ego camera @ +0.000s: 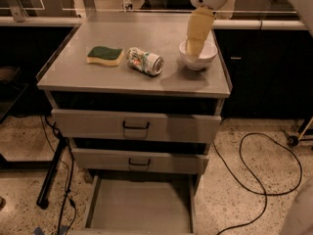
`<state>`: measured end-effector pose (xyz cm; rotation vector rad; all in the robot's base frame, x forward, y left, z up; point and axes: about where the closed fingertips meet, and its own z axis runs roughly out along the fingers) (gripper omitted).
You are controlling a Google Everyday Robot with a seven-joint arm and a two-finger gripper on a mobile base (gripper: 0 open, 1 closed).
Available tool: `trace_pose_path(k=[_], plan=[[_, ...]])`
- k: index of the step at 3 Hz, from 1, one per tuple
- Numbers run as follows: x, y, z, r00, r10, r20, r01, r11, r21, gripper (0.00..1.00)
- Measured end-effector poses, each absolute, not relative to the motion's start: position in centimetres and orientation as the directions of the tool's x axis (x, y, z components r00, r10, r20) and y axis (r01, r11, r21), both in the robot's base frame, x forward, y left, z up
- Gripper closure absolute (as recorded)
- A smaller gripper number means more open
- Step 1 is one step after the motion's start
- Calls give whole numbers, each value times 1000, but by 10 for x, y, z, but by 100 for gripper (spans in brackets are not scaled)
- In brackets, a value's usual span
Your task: Place sponge into bottom drawer
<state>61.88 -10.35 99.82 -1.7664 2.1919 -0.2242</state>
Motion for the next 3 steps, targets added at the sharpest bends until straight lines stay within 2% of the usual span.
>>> trace_pose_path(k=[1,3], plan=[[642,-81,994,-169,-967,-193,-918,226,-325,0],[693,-17,980,-88,-976,-200,-938,149,-312,0]])
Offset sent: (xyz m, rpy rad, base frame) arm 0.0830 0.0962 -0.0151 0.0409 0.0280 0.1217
